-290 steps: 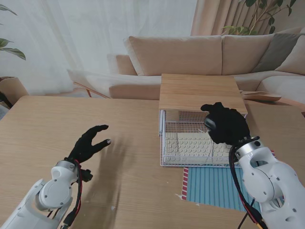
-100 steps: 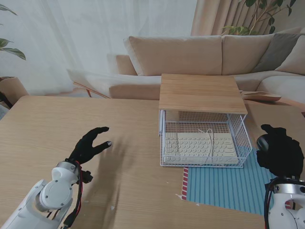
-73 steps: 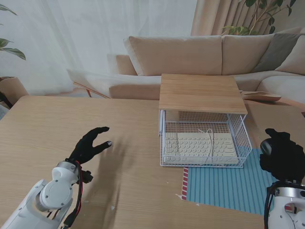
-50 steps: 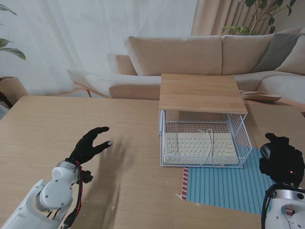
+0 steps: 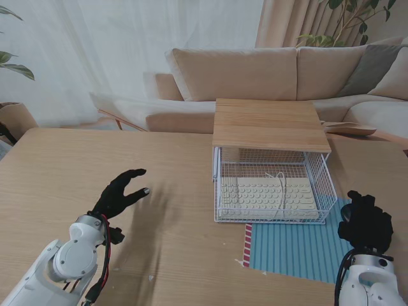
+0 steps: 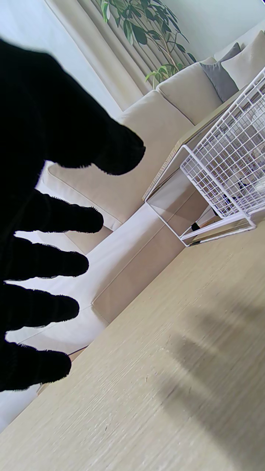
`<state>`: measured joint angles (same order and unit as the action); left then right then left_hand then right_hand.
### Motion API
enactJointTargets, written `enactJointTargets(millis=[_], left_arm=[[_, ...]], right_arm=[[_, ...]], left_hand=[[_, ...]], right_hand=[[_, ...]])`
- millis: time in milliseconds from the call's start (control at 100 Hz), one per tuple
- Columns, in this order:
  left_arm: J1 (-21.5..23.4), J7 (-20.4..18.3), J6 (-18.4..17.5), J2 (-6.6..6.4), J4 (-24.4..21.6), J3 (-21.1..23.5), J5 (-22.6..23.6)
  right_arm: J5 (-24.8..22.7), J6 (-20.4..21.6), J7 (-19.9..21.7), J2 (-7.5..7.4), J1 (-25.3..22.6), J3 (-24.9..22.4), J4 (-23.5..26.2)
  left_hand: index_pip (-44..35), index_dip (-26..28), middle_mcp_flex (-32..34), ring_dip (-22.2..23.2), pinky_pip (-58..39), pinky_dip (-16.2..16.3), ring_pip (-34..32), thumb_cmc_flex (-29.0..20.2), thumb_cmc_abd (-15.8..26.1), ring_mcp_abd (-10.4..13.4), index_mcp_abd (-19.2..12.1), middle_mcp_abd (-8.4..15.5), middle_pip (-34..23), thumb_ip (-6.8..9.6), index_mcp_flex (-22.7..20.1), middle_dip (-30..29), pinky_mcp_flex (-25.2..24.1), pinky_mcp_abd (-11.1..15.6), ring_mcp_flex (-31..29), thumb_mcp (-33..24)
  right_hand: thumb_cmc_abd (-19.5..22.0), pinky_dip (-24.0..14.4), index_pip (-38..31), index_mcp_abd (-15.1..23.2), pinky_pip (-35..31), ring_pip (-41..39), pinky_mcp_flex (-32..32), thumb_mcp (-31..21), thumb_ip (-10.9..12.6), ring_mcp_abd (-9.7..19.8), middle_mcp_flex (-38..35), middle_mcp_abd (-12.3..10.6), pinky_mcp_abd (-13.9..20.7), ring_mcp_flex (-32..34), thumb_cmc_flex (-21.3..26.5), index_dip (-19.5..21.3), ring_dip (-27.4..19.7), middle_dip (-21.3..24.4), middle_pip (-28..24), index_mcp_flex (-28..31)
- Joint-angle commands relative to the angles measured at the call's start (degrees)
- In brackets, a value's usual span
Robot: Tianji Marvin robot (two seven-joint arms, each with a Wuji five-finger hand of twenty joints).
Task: Unroll the mouse pad and set up the keyboard and mouse from the tabletop organizer
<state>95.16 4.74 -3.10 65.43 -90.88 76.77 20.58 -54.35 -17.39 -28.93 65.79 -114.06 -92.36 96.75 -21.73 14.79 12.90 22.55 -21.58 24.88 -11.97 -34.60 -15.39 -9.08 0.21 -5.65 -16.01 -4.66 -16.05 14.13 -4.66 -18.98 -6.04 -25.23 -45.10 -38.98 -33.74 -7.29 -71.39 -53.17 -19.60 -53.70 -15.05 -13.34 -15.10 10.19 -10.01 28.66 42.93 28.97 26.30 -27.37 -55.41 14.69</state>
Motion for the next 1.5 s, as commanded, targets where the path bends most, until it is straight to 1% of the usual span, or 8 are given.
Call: enactJointTargets(millis=[0,250,580,1110,1210,1300,1390,1490], left_arm=[[0.1,-0.7,0.0,0.13,-0.2,0.0,-0.1],[-0.1,-0.7,0.0,0.12,0.1,-0.2,-0.1],[-0.3,-0.7,0.0,0.13,0.2,-0.3,-0.2],[-0.3,-0.6,0.1,0.2,0.3,-0.2,-0.6],[-0.3,-0.6,0.0,0.2,0.3,-0.2,-0.5],[-0.4,-0.6,0.0,0.2,0.4,-0.2,-0.5],[-0.4,-0.6,0.0,0.2,0.4,-0.2,-0.5],[-0.4,-0.6,0.0,0.21,0.4,-0.2,-0.5]], right_arm=[[-0.2,-1.5,1.4,0.49,0.2,0.7,-0.8],[0.9,-4.4,4.1,0.24,1.8,2.9,-3.3],[3.5,-5.5,6.5,0.17,4.2,5.1,-5.7],[4.0,-7.7,10.5,-0.28,3.9,5.6,-5.7],[4.5,-7.9,11.2,-0.3,3.9,5.7,-5.6],[4.1,-8.1,11.8,-0.45,3.8,5.7,-5.6],[3.9,-8.3,12.6,-0.58,3.5,5.7,-5.2],[3.7,-8.9,13.0,-0.62,3.2,5.8,-4.8]], left_hand=[[0.7,-0.5,-1.4,0.8,2.2,1.0,1.2,0.2,-0.6,0.2,-0.1,-0.9,0.8,1.97,0.1,-0.8,-0.6,-0.4,2.1,-0.4],[0.7,-0.5,-1.4,0.8,2.2,1.1,1.2,0.2,-0.6,0.2,-0.1,-0.9,0.9,1.97,0.1,-0.8,-0.6,-0.4,2.1,-0.4],[0.8,-0.5,-1.4,0.8,2.3,1.1,1.2,0.2,-0.5,0.2,-0.1,-0.9,0.9,1.96,0.1,-0.8,-0.6,-0.4,2.1,-0.3],[0.8,-0.5,-1.4,0.8,2.3,1.1,1.2,0.2,-0.6,0.3,0.0,-0.8,0.9,1.96,0.0,-0.8,-0.6,-0.4,2.1,-0.4],[0.8,-0.5,-1.4,0.8,2.3,1.2,1.2,0.1,-0.6,0.3,-0.1,-0.9,0.9,1.97,0.1,-0.8,-0.6,-0.4,2.1,-0.4],[0.8,-0.5,-1.4,0.8,2.3,1.2,1.2,0.1,-0.6,0.3,-0.1,-0.9,0.9,1.98,0.1,-0.8,-0.6,-0.4,2.1,-0.4],[0.9,-0.6,-1.5,0.8,2.3,1.2,1.2,0.1,-0.5,0.3,-0.1,-0.9,1.0,1.97,0.3,-0.9,-0.6,-0.4,2.1,-0.4],[0.8,-0.5,-1.5,0.8,2.3,1.2,1.3,0.1,-0.6,0.3,-0.1,-0.9,1.3,1.98,0.4,-1.0,-0.6,-0.4,2.2,-0.5]], right_hand=[[3.5,-1.9,0.4,-1.9,-2.8,-16.0,0.4,-12.6,2.4,4.1,-1.5,1.0,4.6,8.8,11.8,-0.8,2.6,-0.6,-2.2,-0.6],[4.2,-1.8,0.4,-1.9,-2.9,-16.0,0.8,-11.9,2.8,4.0,-1.1,0.7,4.7,8.4,11.3,-0.8,2.6,-0.5,-2.3,-1.0],[5.7,-1.5,0.4,-1.7,-2.3,-15.4,1.8,-10.7,3.4,4.1,-0.4,0.3,4.8,7.4,10.2,-0.8,2.5,-0.4,-2.3,-1.9],[11.1,1.0,0.6,0.2,1.6,-9.8,6.7,-6.7,7.3,4.7,3.8,-1.7,4.3,2.0,6.0,-0.4,3.6,0.5,-1.4,-6.0],[14.8,1.5,1.6,1.2,3.2,-6.4,9.6,-3.5,12.1,5.4,5.9,-2.3,4.3,-1.3,3.4,-0.3,5.8,2.0,0.1,-8.2],[15.8,1.2,2.8,3.0,5.4,-2.9,13.3,-0.2,11.8,4.9,6.1,-3.6,4.3,-5.4,1.0,0.3,5.6,4.6,4.1,-9.8],[16.0,1.0,4.2,4.0,8.5,2.0,15.6,2.2,11.3,4.5,5.8,-4.1,3.9,-8.2,-1.3,0.9,3.6,7.0,9.2,-10.3],[15.9,0.6,5.3,4.6,10.0,4.6,16.5,3.6,10.9,4.4,5.7,-4.3,3.9,-9.7,-3.2,1.4,2.4,8.0,12.1,-10.5]])
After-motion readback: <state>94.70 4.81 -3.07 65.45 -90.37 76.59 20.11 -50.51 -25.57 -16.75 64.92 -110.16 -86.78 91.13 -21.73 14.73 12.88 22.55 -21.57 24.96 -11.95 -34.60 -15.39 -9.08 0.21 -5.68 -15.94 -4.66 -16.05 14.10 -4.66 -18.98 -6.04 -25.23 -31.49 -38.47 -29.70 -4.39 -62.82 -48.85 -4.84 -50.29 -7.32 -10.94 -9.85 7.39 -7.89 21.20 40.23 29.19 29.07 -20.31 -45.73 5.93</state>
